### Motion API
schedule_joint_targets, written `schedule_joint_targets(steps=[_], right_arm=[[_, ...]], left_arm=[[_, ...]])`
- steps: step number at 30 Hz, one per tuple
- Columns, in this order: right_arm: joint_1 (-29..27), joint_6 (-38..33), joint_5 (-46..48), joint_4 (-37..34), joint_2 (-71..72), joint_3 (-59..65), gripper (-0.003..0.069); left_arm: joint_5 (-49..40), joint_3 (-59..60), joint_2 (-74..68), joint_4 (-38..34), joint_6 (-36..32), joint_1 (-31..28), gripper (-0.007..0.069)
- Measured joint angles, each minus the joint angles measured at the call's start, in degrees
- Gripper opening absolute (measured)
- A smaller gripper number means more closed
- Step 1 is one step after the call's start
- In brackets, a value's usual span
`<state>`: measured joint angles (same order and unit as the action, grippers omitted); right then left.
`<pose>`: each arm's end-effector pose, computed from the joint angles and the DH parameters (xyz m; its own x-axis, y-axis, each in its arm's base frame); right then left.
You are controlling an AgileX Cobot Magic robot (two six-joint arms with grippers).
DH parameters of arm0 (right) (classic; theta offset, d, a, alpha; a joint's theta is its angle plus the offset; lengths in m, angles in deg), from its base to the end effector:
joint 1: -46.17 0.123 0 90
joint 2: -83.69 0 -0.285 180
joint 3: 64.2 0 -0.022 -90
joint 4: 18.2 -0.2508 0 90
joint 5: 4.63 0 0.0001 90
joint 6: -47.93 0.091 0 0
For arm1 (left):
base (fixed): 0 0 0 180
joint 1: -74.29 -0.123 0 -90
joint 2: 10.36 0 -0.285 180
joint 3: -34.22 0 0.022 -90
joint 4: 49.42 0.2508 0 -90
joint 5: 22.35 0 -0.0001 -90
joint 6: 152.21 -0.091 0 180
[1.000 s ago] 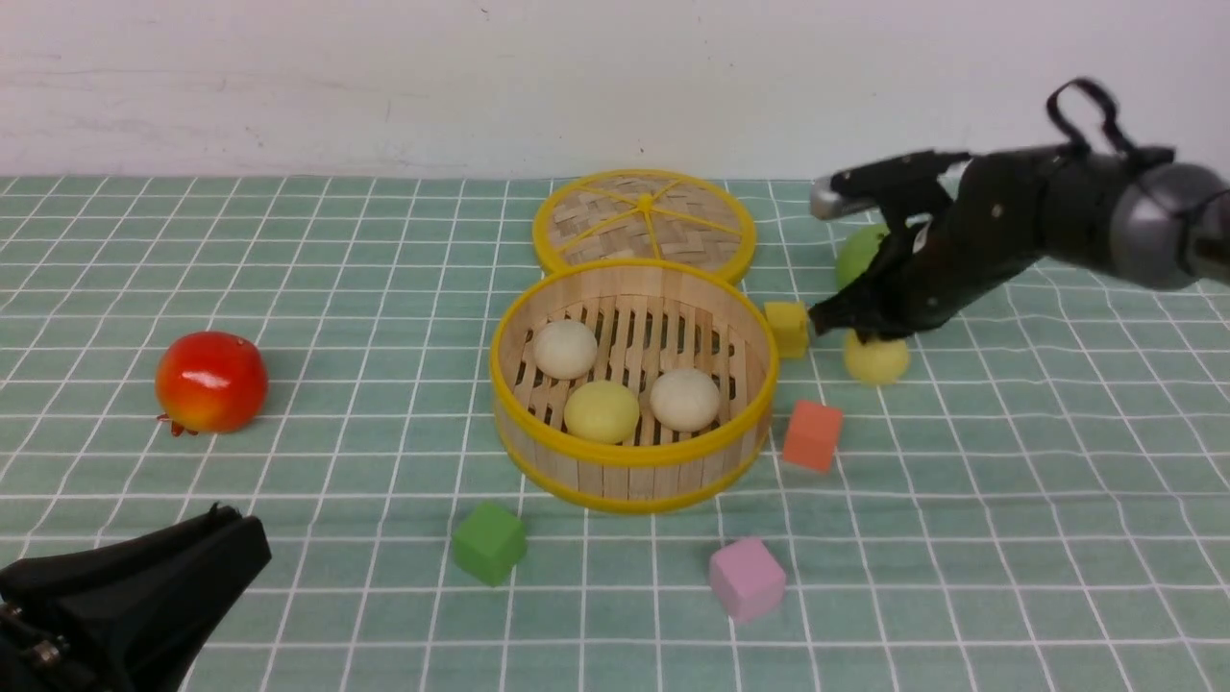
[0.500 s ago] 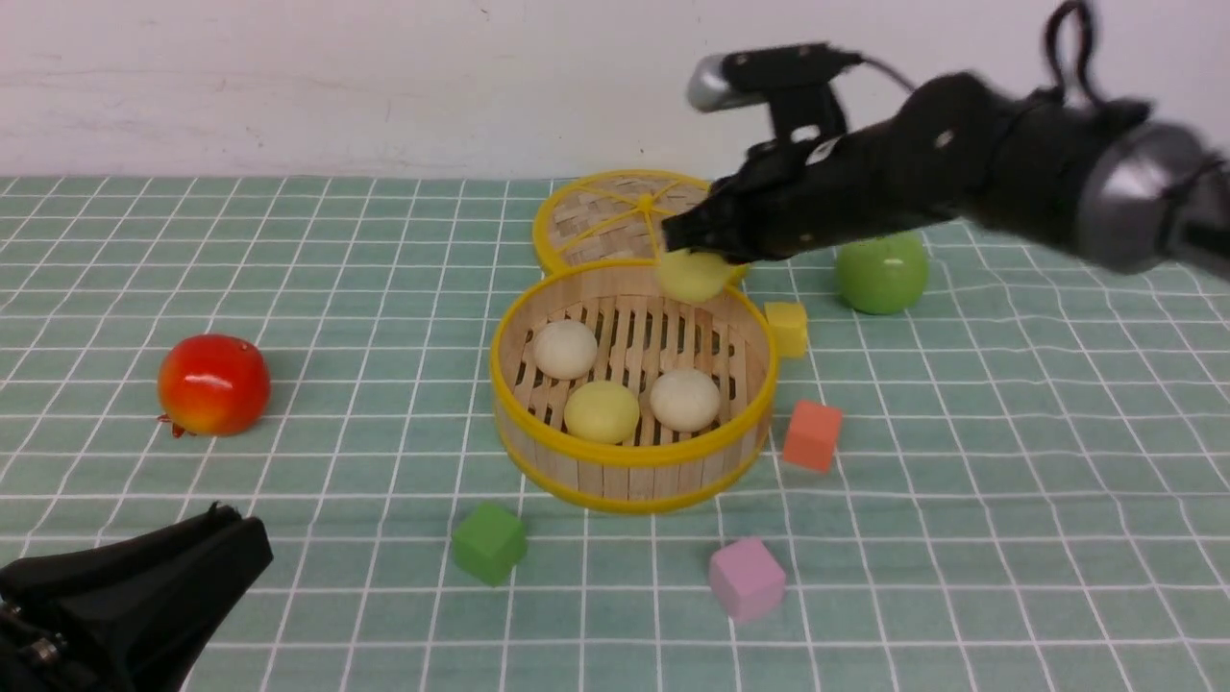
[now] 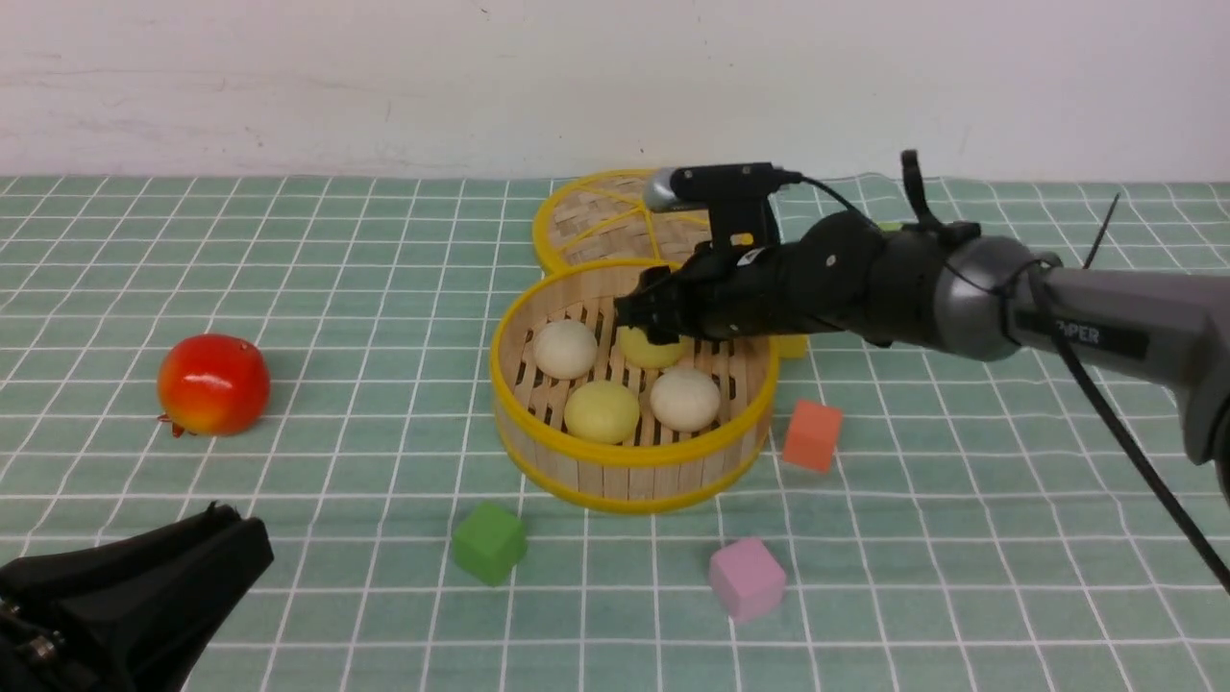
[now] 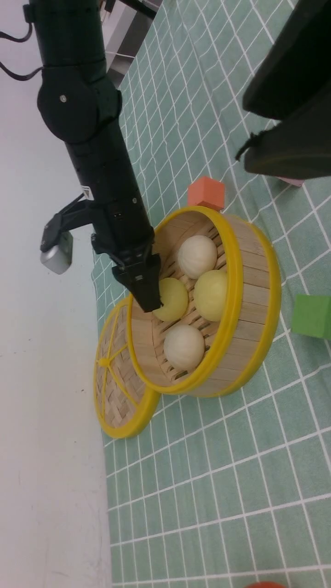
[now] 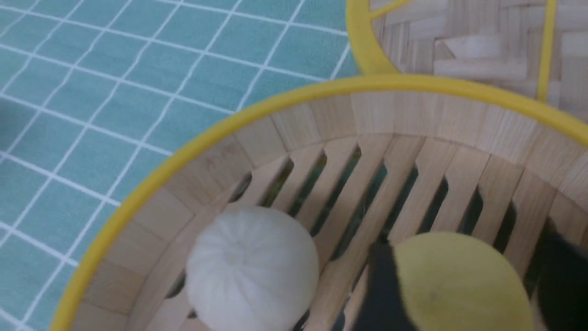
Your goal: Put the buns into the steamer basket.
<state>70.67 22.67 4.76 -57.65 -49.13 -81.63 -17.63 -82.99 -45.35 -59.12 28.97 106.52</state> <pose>0.4564 0.2184 0.1955 -0.5944 -0.0099 -0.8041 -0.3604 0.8972 0.2553 0.0927 -0.0570 0.2692 -0.1435 -0.1320 -0.9808 0.5036 0.8434 -0.1872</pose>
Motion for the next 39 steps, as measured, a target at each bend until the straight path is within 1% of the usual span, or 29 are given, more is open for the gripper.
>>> schedule_joint_targets(steps=[2, 3, 4, 5, 6, 7, 8, 11, 12, 13, 14, 15, 17, 19, 20, 21, 23, 25, 34, 37, 39], right_arm=[[-0.88, -0.16, 4.85, 2.53, 3.86, 0.0, 0.0565], [-1.51, -0.16, 7.29, 3.49, 5.56, 0.0, 0.0583], [-1.51, -0.16, 7.99, 3.73, 6.0, 0.0, 0.0587], [-2.99, 0.77, 15.58, 6.53, 10.64, 0.0, 0.0601], [-3.82, 2.29, 20.53, 8.47, 13.47, 0.0, 0.0598], [-3.82, 2.29, 20.53, 8.89, 14.04, 0.0, 0.0598], [-5.14, 5.96, 29.14, 12.07, 18.54, 0.0, 0.0575], [-6.57, 12.47, 43.36, 19.85, 25.33, 0.27, 0.0498], [-6.69, 15.59, 48.35, 23.43, 28.9, 1.34, 0.0441], [-6.69, 17.04, 51.04, 25.41, 31.47, 2.53, 0.0395], [-6.54, 17.77, 52.27, 26.42, 33.53, 3.66, 0.0367], [-6.38, 18.66, 53.88, 27.76, 35.57, 4.88, 0.0316], [-6.1, 20.54, 55.77, 29.09, 41.23, 8.43, 0.0204], [-6.12, 21.49, 57.05, 29.22, 45.7, 11.18, 0.0115], [-6.12, 21.85, 57.65, 29.22, 47.11, 12.22, 0.0089], [-6.12, 22.37, 58.87, 29.06, 49.32, 13.12, 0.0046], [-6.12, 23.1, 61.4, 28.82, 52.75, 14.32, -0.0006], [-6.12, 23.23, 62.32, 28.35, 56.05, 14.6, -0.002], [-6.12, 23.11, 62.8, 28.75, 64.57, 15.1, -0.002], [-6.28, 21.89, 60.75, 31.37, 71.81, 21.76, -0.002], [-7.88, 21.34, 54.36, 32.16, 78.65, 30.19, -0.002]], left_arm=[[0.0, 0.0, 0.0, 0.0, 0.0, 0.0, 0.0109], [0.0, 0.0, 0.0, 0.0, 0.0, 0.0, 0.0109], [0.0, 0.0, 0.0, 0.0, 0.0, 0.0, 0.0109], [0.0, 0.0, 0.0, 0.0, 0.0, 0.0, 0.0109], [0.0, 0.0, 0.0, 0.0, 0.0, 0.0, 0.0109], [0.0, 0.0, 0.0, 0.0, 0.0, 0.0, 0.0109], [0.0, 0.0, 0.0, 0.0, 0.0, 0.0, 0.0109], [0.0, 0.0, 0.0, 0.0, 0.0, 0.0, 0.0109], [0.0, 0.0, 0.0, 0.0, 0.0, 0.0, 0.0109], [0.0, 0.0, 0.0, 0.0, 0.0, 0.0, 0.0109], [0.0, 0.0, 0.0, 0.0, 0.0, 0.0, 0.0109], [0.0, 0.0, 0.0, 0.0, 0.0, 0.0, 0.0109], [0.0, 0.0, 0.0, 0.0, 0.0, 0.0, 0.0109], [0.0, 0.0, 0.0, 0.0, 0.0, 0.0, 0.0109], [0.0, 0.0, 0.0, 0.0, 0.0, 0.0, 0.0109], [0.0, 0.0, 0.0, 0.0, 0.0, 0.0, 0.0109], [0.0, 0.0, 0.0, 0.0, 0.0, 0.0, 0.0109], [0.0, 0.0, 0.0, 0.0, 0.0, 0.0, 0.0109], [0.0, 0.0, 0.0, 0.0, 0.0, 0.0, 0.0109], [0.0, 0.0, 0.0, 0.0, 0.0, 0.0, 0.0111], [-0.01, 0.0, 0.0, 0.0, 0.0, 0.0, 0.0111]])
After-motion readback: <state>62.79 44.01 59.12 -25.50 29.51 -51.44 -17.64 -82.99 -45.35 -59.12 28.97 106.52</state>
